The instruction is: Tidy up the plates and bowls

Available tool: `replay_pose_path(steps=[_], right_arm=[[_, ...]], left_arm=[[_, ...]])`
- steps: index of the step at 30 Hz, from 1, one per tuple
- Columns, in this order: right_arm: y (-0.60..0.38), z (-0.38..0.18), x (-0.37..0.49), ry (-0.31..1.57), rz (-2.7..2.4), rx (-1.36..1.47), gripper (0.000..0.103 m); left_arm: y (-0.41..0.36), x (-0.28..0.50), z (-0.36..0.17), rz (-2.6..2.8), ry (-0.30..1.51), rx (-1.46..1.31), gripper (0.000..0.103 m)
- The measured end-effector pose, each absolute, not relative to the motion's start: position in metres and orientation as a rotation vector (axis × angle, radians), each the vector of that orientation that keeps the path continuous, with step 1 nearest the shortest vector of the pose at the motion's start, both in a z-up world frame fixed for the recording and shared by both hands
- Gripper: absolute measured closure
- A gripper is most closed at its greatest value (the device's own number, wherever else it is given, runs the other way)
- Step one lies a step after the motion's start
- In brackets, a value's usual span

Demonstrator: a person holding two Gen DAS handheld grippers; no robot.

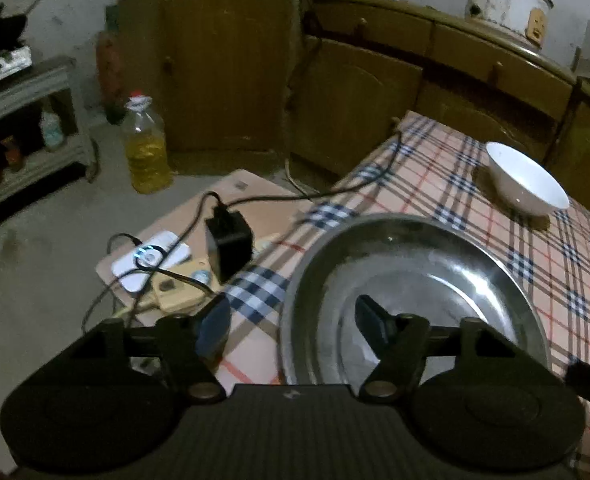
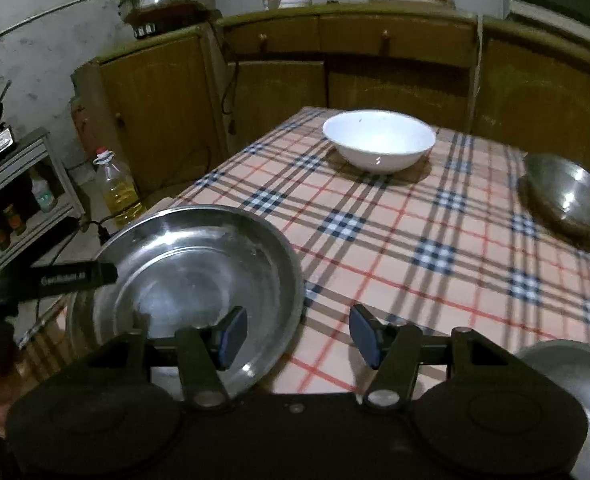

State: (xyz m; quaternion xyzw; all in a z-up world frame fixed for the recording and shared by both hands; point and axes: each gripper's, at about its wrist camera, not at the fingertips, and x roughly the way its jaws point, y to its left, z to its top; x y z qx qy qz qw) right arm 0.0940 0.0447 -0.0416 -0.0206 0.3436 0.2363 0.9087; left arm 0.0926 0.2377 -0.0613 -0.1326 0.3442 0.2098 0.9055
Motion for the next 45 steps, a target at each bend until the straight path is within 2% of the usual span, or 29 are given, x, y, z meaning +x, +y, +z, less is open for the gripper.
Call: replay_pose_path(steps=[2,5,7,9,10,12,15,24,45], right_arm=[[0.051,-0.047,0.103,0.734,0.495,-0.017,0.033],[0.061,-0.057,0.114,0.772,0.493,-0.01,0.033],[0.065,-0.062,0.119,0.788,0.498,-0.007,0.038],[0.067,-0.066,0.123,0.805,0.505,0.005,0.054],[0.067,-0.067,0.123,0.805,0.495,0.003,0.056],[0.064,-0.067,0.122,0.799,0.477,0.0,0.068],[0.053,-0.066,0.121,0.797,0.452,0.007,0.075],[0.016,-0.048,0.093,0.744,0.444,0.01,0.076],[-0.096,0.002,0.025,0.567,0.326,0.086,0.076]], left_arm=[[0.236,0.095,-0.061,0.419,0.716,-0.269,0.041],[0.235,0.1,-0.065,0.393,0.739,-0.274,0.054],[0.236,0.102,-0.068,0.39,0.748,-0.276,0.064],[0.234,0.102,-0.069,0.397,0.748,-0.26,0.071],[0.233,0.101,-0.069,0.4,0.748,-0.254,0.075],[0.233,0.099,-0.069,0.4,0.745,-0.256,0.08],[0.232,0.096,-0.068,0.367,0.735,-0.28,0.085],[0.208,0.078,-0.059,0.293,0.669,-0.261,0.091],[0.109,0.043,-0.012,0.145,0.575,-0.139,0.09]])
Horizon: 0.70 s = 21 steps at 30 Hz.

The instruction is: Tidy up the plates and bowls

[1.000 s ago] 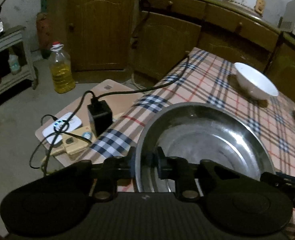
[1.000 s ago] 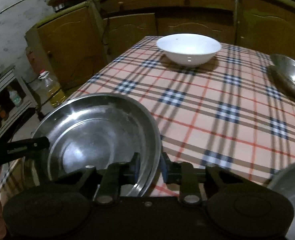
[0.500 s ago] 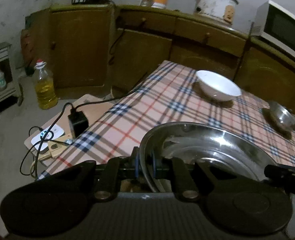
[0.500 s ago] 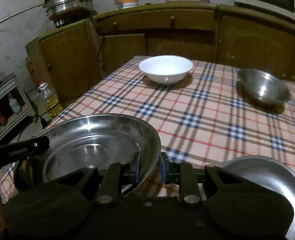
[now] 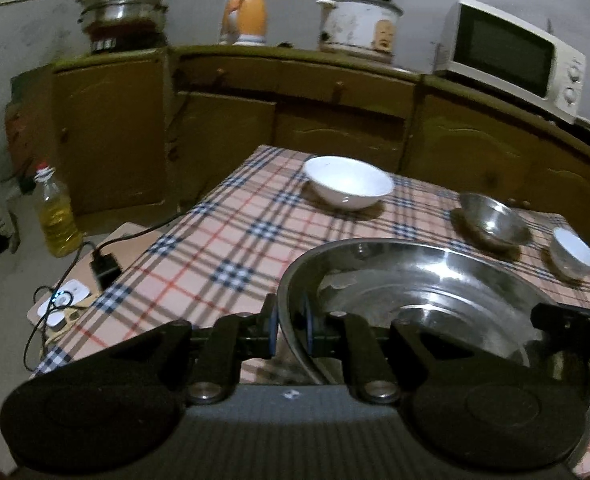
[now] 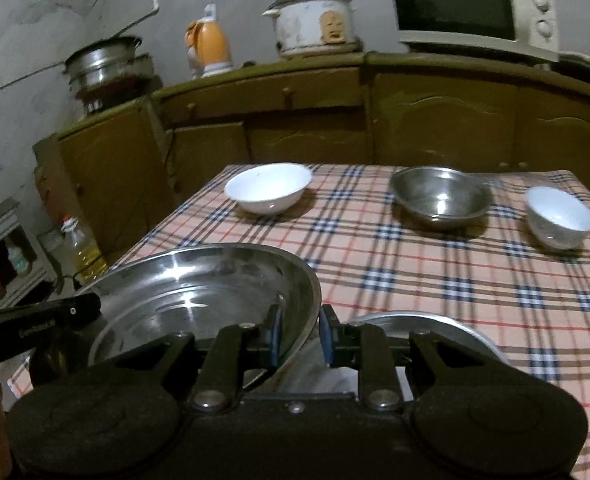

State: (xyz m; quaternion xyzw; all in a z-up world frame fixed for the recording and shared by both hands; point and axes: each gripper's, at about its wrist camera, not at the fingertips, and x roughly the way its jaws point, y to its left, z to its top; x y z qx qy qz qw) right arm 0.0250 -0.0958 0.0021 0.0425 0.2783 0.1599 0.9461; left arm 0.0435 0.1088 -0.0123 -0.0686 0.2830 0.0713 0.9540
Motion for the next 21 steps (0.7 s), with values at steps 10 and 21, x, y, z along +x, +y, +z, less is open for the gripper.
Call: replay_pose_path(steps=[10,21], right_arm=[[-0.169,0.012,-0.005,0.517,0.218,0.154,0.076],[-0.234,-0.013,-0.021,0.537,0.115,0.215,0.076]], left_arm=[[0.043,0.039,-0.007,0.029,0.576,-0.078,0.088],[-0.014,0.048,-0.025,-0.084,0.608,0.01,0.088]])
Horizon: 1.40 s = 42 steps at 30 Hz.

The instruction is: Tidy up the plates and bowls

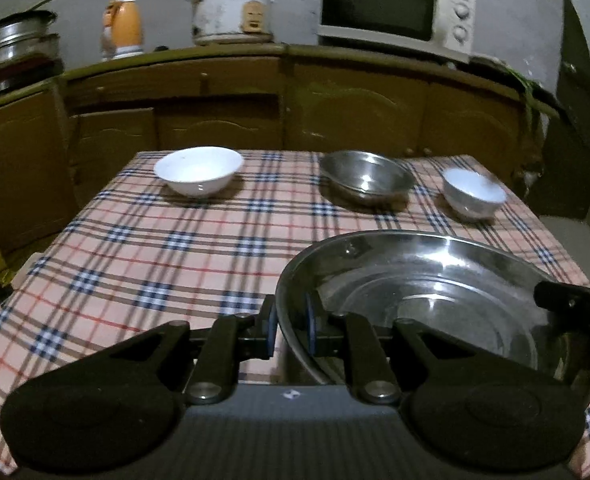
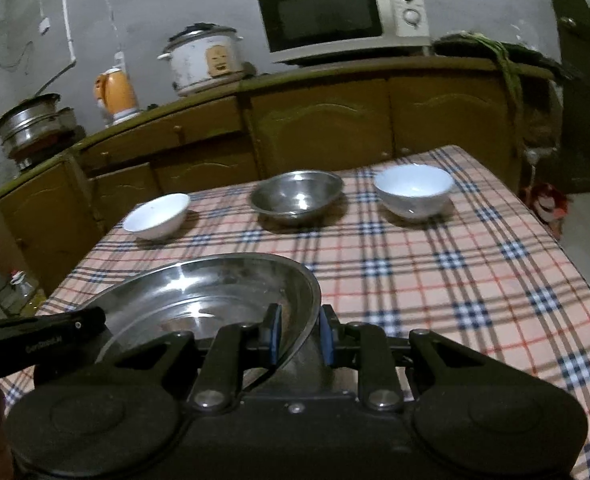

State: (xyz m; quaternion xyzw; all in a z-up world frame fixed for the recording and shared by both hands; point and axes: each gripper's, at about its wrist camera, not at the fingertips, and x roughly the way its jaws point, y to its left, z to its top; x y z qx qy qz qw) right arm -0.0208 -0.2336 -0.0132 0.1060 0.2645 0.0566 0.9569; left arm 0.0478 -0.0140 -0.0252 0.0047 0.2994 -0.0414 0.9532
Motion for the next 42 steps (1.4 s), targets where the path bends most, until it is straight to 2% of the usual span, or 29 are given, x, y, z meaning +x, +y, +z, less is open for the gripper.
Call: replay_pose_path(steps=[15,35,40,42], right_arm=[[-0.243,-0.057,-0.013,0.607,0.095,0.21,0.076],[-0.223,-0.075,-0.001,0.639,0.097,0.13,0.076],[-0.218,-0.075,0.003,0.635,0.102,0.103,0.069],[-0.218,-0.074,0.003,0.625,0.092,0.093,0.063]], left_arm=[[-0.031,0.055,-0.057,-0.083,0.679,0.082,0.086],[-0.029,0.06,-0.077,-0.056,0.71,0.124,0.081],[-0.026,0.066,-0.082,-0.056,0.731,0.114,0.074],[-0.026,0.064,-0.082,-0.059,0.726,0.111,0.07]])
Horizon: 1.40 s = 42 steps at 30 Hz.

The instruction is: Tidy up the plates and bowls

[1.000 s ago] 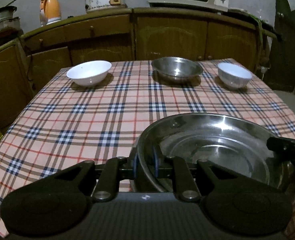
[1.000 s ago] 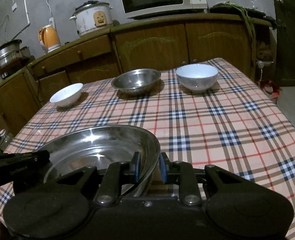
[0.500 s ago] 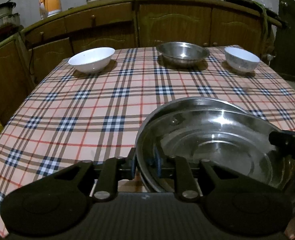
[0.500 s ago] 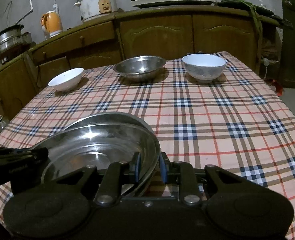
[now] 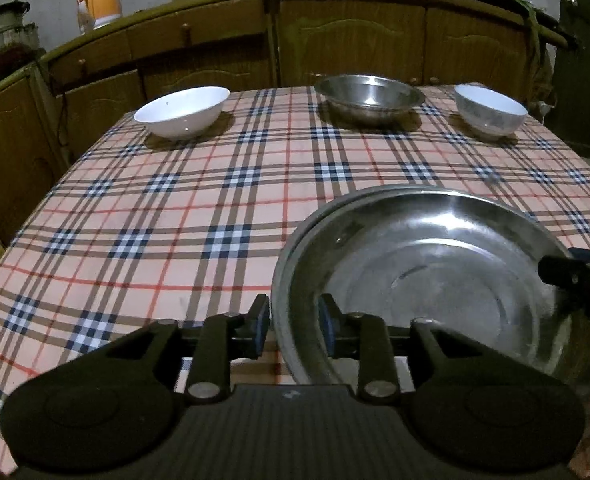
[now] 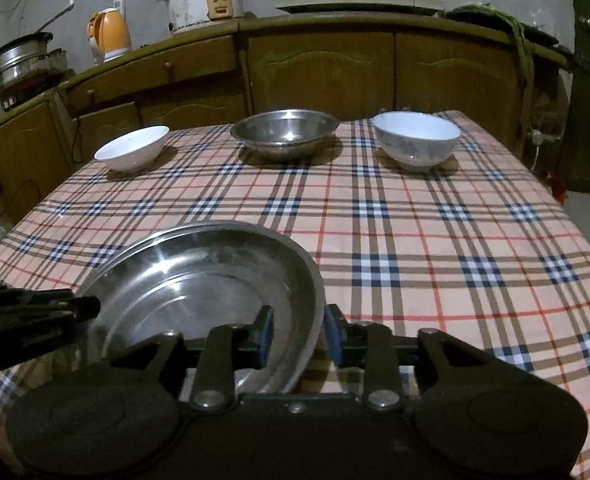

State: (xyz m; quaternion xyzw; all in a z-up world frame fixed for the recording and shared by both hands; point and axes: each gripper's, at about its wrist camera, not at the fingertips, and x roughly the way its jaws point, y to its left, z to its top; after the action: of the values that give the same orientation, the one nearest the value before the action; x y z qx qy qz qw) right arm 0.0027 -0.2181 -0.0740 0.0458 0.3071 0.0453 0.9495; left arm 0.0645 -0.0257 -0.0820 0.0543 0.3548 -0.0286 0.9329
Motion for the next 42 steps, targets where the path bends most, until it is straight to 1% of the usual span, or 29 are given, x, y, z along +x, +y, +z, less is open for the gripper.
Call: replay_pose_path(steps=[2,3,4,5,6,9,13,17,26,29,31,32,33,37,42], right_arm=[[-0.221,-0.071,0.001,0.613,0.085,0.1,0.062],[-0.223,-0.069,0.0,0.606,0.083,0.106,0.059],[-0.225,-0.067,-0.001,0.601,0.082,0.11,0.056],[-0.227,-0.064,-0.003,0.594,0.083,0.117,0.05],[-0.231,-0.062,-0.006,0.591,0.089,0.127,0.046],[-0.239,-0.057,-0.018,0.602,0.121,0.14,0.046],[-0.246,-0.057,-0.045,0.622,0.206,0.144,0.046],[-0.235,-0.057,-0.064,0.635,0.265,0.084,0.046],[-0.206,-0.077,-0.049,0.668,0.275,0.0,0.045],[-0.211,-0.073,-0.051,0.637,0.265,0.02,0.045],[-0.219,-0.071,-0.049,0.628,0.238,0.052,0.041],[-0.223,-0.071,-0.047,0.628,0.223,0.071,0.034],[-0.228,-0.071,-0.044,0.63,0.205,0.088,0.032],[-0.242,-0.071,-0.028,0.633,0.169,0.15,0.032],[-0.255,-0.085,0.003,0.67,0.151,0.245,0.031]], left_arm=[[-0.024,0.063,-0.08,-0.058,0.719,0.104,0.062],[-0.023,0.062,-0.078,-0.055,0.712,0.098,0.058],[-0.022,0.062,-0.077,-0.052,0.708,0.092,0.055],[-0.02,0.061,-0.075,-0.051,0.706,0.085,0.054],[-0.019,0.06,-0.073,-0.052,0.705,0.082,0.052],[-0.013,0.055,-0.069,-0.061,0.696,0.072,0.045],[-0.005,0.052,-0.07,-0.05,0.704,0.056,0.044],[-0.002,0.053,-0.071,-0.049,0.71,0.038,0.044],[-0.003,0.05,-0.074,-0.061,0.718,0.038,0.044],[0.001,0.052,-0.073,-0.05,0.715,0.028,0.04],[0.003,0.054,-0.074,-0.045,0.717,0.009,0.035],[0.003,0.055,-0.075,-0.044,0.72,0.007,0.035],[0.003,0.057,-0.076,-0.043,0.723,0.008,0.035],[0.001,0.065,-0.083,-0.043,0.742,0.018,0.033],[0.002,0.077,-0.092,-0.034,0.773,0.006,0.034]])
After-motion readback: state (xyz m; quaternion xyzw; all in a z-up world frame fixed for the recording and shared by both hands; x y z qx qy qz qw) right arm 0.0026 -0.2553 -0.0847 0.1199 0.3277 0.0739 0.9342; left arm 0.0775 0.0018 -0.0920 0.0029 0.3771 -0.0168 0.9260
